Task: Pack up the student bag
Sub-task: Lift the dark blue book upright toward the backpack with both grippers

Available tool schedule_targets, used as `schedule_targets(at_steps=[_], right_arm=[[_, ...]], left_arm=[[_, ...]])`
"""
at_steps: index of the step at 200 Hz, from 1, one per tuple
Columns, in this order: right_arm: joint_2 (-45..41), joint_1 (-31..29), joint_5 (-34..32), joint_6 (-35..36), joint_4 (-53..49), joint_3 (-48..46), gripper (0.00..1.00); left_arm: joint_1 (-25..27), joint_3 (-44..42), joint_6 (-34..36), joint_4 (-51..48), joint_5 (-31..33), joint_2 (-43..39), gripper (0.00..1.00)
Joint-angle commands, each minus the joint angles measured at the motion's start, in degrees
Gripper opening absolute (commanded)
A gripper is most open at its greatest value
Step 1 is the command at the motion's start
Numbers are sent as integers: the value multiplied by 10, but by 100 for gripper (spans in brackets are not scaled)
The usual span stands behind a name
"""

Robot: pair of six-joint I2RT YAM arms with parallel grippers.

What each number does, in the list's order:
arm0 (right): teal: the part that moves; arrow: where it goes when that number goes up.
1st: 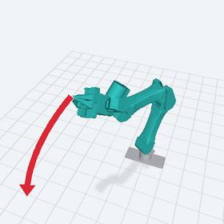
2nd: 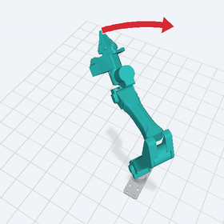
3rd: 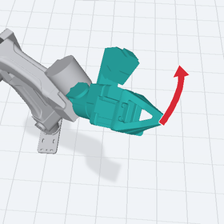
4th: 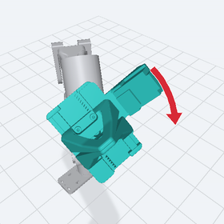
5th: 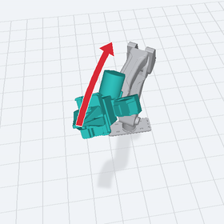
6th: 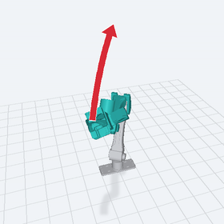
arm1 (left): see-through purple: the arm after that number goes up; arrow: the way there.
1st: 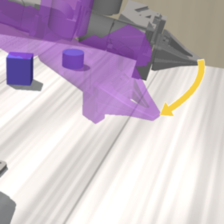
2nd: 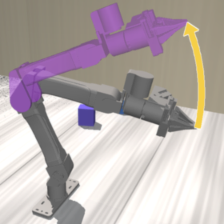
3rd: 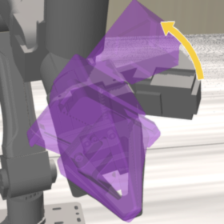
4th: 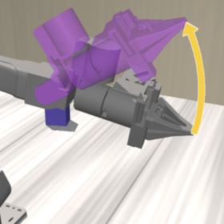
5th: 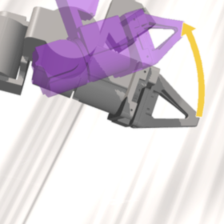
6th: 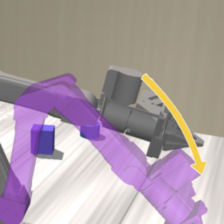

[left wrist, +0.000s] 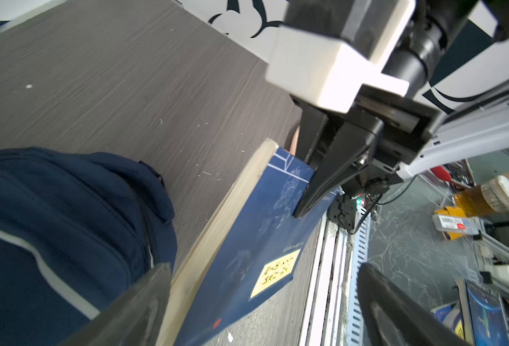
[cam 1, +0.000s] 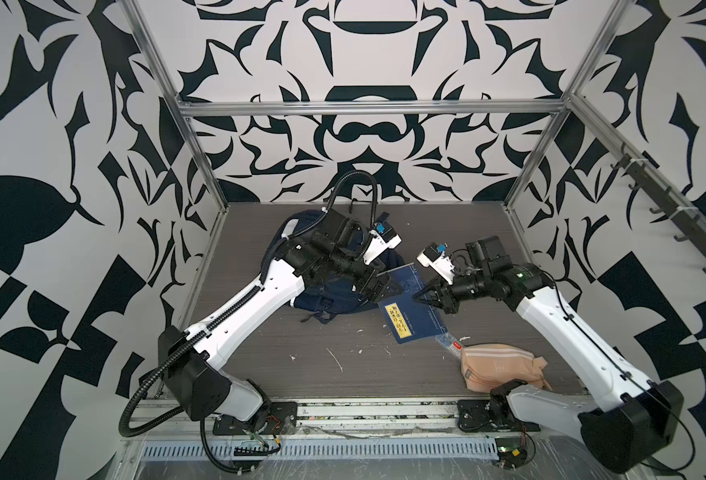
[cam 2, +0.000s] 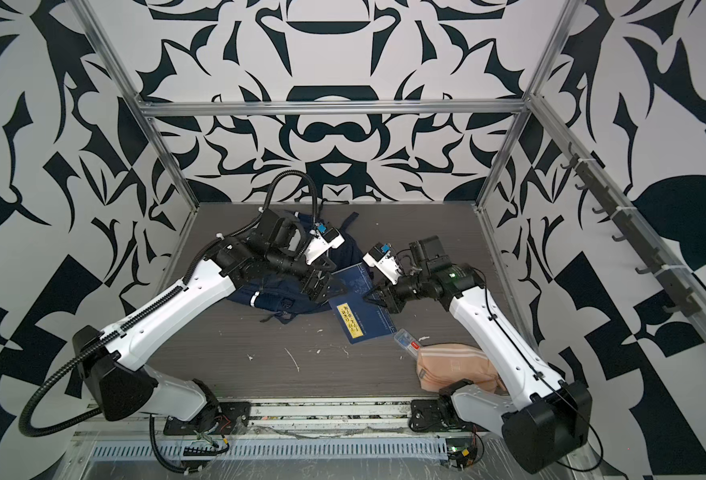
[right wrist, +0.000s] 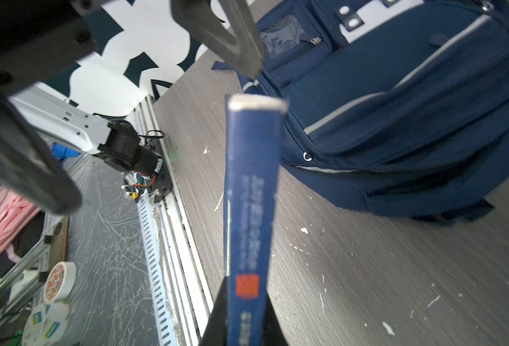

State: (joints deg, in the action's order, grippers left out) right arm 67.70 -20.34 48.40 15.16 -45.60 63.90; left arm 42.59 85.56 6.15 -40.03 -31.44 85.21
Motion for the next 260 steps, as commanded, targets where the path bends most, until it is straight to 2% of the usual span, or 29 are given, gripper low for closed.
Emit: schedule_targets(at_steps=[1,35,65,88,127,167,175,182,200,218,233,241,260], right_arm=[[8,1,51,63,-44,48,0],[22,1,79,61,-37,71,0],[20,1,76,80,-34,85,0],[18,1,78,79,-26,98,0],[20,2,84,60,10,100,0],[14,9,83,19,55,89,0],[14,12,80,13,56,93,0],[13,13,69,4,57,97,8],[8,17,51,-22,65,99,14],[3,20,40,-55,77,95,33],[-1,22,29,-76,80,90,55],[-5,25,20,-84,85,87,63],[-33,50,12,-130,140,56,71]], left_arm=[[-3,28,26,-57,-53,25,99],[-3,52,27,-72,-81,49,100],[-3,87,30,-108,-108,76,94],[-3,88,18,-102,-116,80,86],[-2,105,5,-120,-132,90,41],[-3,71,-18,-102,-129,60,0],[-3,60,-26,-90,-127,51,0],[-5,48,-36,-79,-124,42,0],[-19,22,-67,-30,-129,21,0],[-37,-7,-102,19,-137,-2,0],[-57,-30,-134,54,-142,-20,0],[-68,-39,-147,67,-141,-27,0],[-96,-61,-167,75,-93,-39,0]])
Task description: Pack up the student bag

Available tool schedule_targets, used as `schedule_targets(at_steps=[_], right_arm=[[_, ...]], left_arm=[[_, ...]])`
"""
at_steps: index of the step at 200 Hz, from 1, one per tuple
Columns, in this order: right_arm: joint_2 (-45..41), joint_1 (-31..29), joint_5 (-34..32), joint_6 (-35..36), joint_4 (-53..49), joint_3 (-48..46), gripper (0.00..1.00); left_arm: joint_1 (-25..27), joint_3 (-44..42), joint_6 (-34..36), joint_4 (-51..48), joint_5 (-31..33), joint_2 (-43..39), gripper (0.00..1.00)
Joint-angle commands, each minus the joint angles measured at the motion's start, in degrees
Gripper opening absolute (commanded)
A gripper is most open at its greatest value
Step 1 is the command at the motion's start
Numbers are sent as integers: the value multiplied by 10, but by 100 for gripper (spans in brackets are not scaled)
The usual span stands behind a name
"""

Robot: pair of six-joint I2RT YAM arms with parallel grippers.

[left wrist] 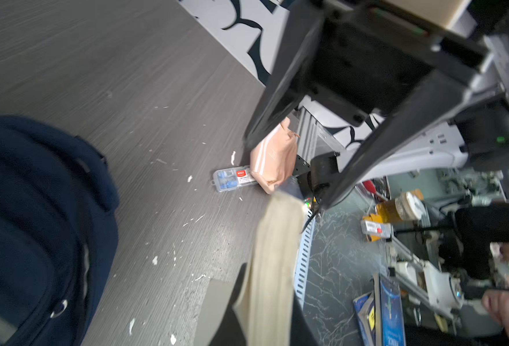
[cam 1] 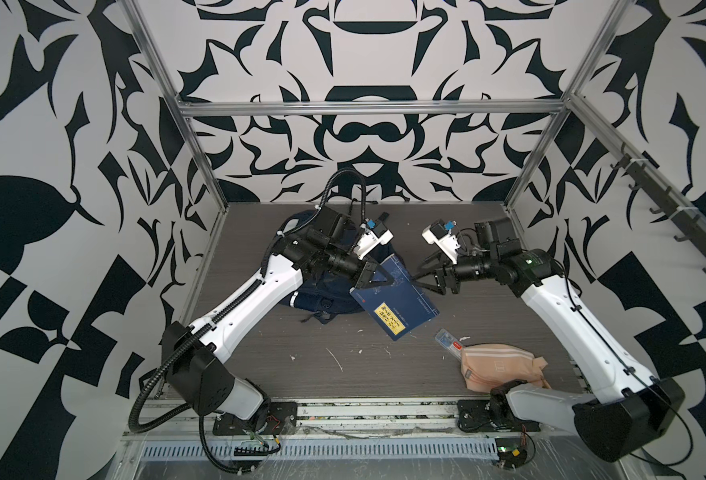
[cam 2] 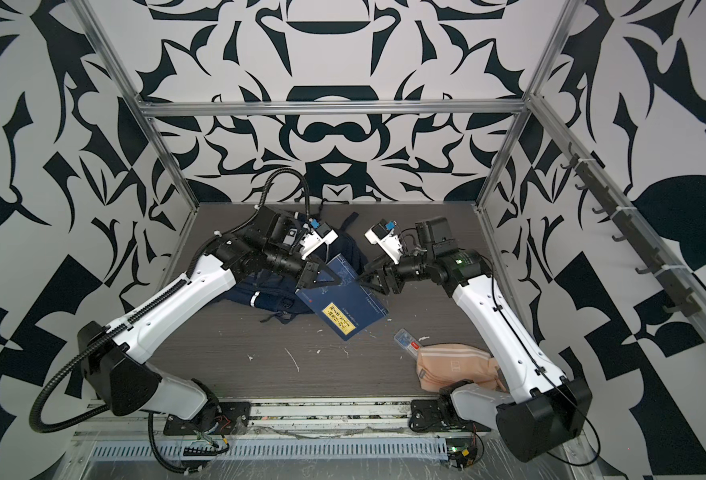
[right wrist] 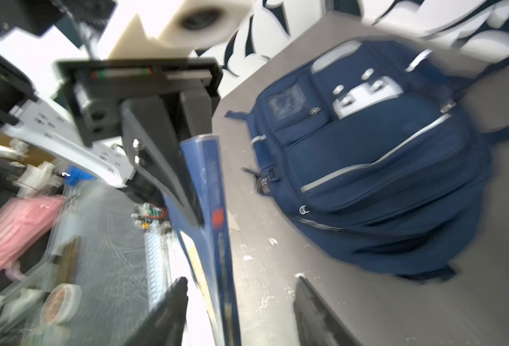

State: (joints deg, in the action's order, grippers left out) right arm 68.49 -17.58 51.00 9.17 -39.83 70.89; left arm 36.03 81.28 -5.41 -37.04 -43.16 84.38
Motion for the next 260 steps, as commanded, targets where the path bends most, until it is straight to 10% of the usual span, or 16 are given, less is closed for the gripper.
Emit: schedule_targets(at_steps=[1,109,168,260], right_arm=[[-42,25,-14,-74,87,-17,71],[-24,110,-208,-353,122,-93,88],[-54,101,-17,-452,345,-203,90],[21,15,27,-457,482,-186,87]], left_arm=[[-32,-20,-52,45,26,-32,0],[-163,-132,-203,192,40,-86,0],[-177,-104,-244,227,-26,-55,0],[-178,-136,-412,426,-91,-16,0]])
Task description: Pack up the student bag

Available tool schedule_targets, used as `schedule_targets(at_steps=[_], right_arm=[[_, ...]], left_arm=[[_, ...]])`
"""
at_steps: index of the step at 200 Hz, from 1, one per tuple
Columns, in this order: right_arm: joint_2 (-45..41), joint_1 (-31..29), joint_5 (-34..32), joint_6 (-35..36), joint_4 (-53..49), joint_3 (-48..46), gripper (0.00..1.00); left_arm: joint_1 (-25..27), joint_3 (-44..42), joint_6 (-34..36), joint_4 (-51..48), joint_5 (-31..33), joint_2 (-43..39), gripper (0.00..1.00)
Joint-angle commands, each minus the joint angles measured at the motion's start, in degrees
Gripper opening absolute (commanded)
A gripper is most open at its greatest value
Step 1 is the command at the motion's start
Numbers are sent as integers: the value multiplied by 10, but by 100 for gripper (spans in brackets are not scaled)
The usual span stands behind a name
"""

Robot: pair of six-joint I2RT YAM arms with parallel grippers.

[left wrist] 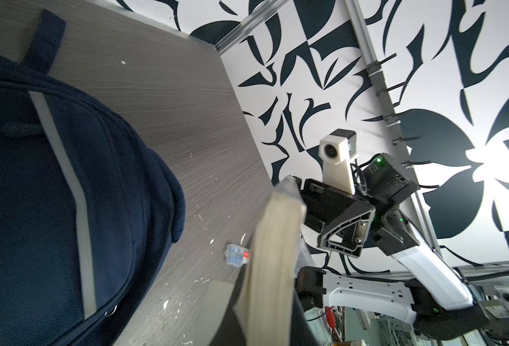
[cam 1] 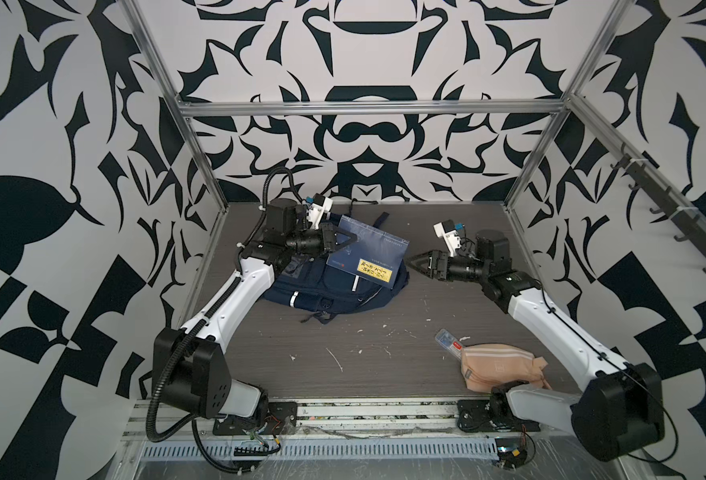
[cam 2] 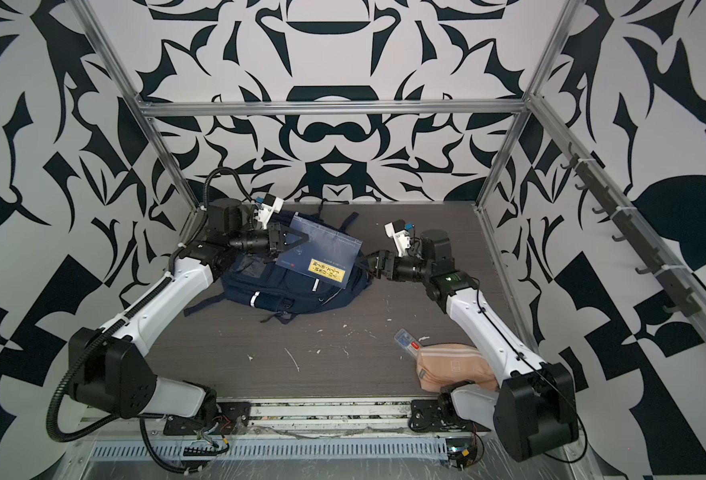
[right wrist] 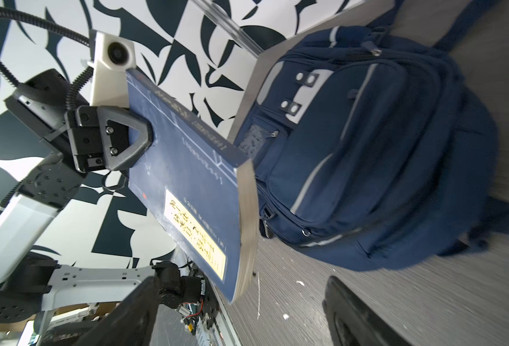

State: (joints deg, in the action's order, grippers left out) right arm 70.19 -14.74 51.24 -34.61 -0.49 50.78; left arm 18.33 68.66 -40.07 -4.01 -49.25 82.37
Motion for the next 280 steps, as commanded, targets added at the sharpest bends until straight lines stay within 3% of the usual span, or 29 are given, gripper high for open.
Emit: schedule_targets(at_steps=[1,82,117,154,172,208,223,269,280], right_arm=[[4,-14,25,-20,90,15,87],[40,-74,0,-102,252,28,69],[47,-77,-10,-148,331,12,40],[50,-77,-11,-151,344,16,18],[52,-78,-13,-145,335,22,0],[36,-77,-47,-99,270,32,0],[25,-74,-73,-82,241,29,0],[-9,-58,-131,-61,173,16,0],[-17,-53,-141,-55,146,16,0]], left_arm=[[-1,-10,-67,97,-30,4,0],[0,-26,-88,113,-35,-14,0],[0,-40,-102,128,-38,-21,0],[0,-40,-107,124,-38,-11,0],[0,-40,-109,127,-33,-8,0],[0,-36,-105,114,-20,-11,0],[0,-33,-91,93,-17,-13,11],[0,-17,-50,27,9,-19,73],[0,-13,-38,6,22,-20,83]])
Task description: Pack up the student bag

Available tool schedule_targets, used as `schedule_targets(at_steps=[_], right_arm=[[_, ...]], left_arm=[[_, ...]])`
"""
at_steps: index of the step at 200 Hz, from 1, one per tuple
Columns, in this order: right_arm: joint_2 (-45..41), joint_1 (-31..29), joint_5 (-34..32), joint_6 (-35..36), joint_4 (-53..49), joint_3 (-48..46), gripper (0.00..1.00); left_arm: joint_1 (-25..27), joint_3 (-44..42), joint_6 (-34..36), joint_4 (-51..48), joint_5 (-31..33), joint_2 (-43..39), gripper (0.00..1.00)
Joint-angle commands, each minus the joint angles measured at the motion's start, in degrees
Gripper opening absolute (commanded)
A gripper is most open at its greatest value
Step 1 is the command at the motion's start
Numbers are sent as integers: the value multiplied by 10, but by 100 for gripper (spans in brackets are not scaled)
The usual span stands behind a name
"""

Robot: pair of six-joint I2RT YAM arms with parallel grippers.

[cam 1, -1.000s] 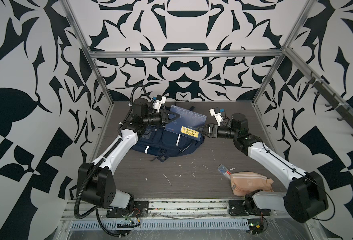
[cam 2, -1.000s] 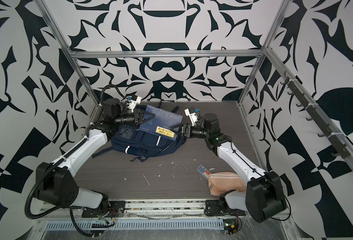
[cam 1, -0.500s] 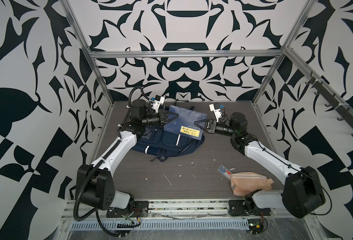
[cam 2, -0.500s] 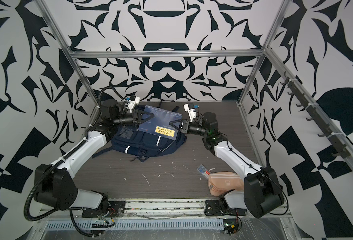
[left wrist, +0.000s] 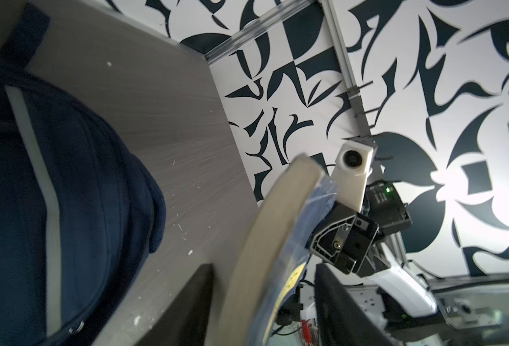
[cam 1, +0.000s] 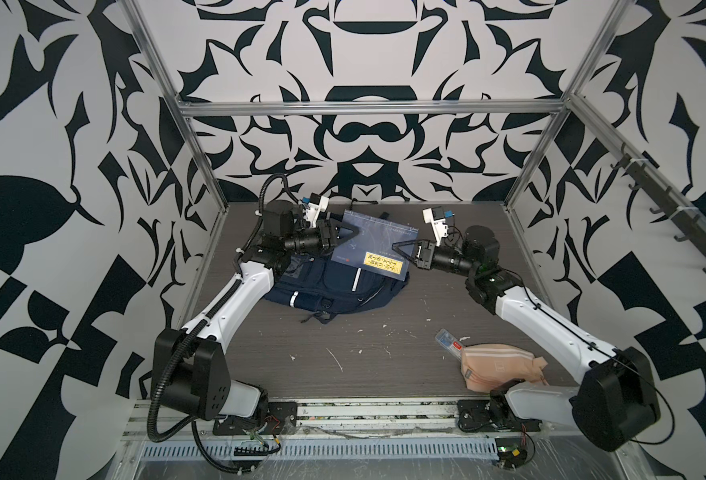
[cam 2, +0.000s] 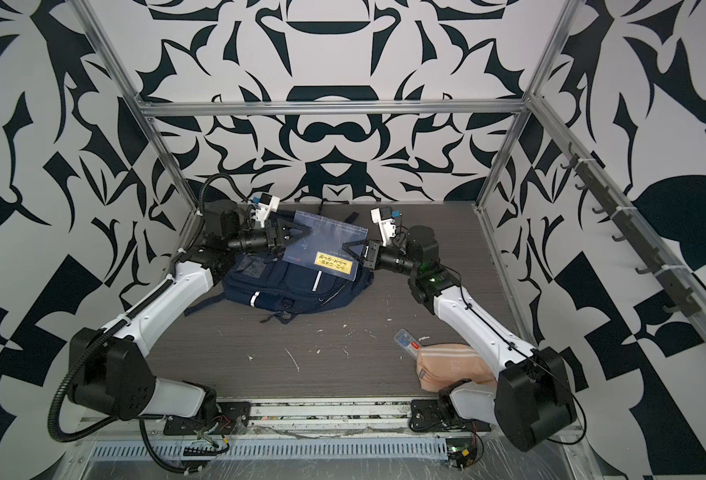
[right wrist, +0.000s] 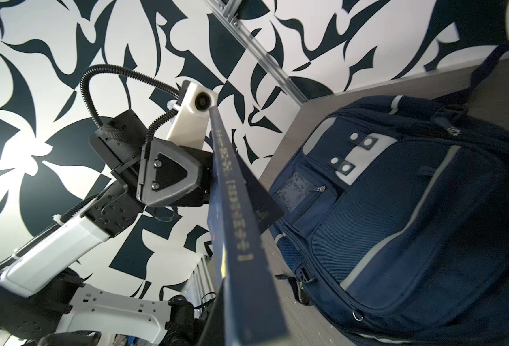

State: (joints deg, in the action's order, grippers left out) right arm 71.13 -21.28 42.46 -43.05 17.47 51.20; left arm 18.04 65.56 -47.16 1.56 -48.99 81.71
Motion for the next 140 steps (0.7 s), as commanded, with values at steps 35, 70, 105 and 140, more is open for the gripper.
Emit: schedule_targets(at_steps=[35,70,105,140], right_arm=[[-48,39,-70,41,-102,2,0],[-87,81,-114,79,-225,-1,0],[-134,141,-139,112,-308,-7,0],[-133,166,-201,144,-406,29,0]], left_arm=[[2,54,98,-161,89,-14,99],[10,114,164,-279,215,-1,100],[69,197,196,-381,335,64,100],[125,251,172,-401,434,140,96]])
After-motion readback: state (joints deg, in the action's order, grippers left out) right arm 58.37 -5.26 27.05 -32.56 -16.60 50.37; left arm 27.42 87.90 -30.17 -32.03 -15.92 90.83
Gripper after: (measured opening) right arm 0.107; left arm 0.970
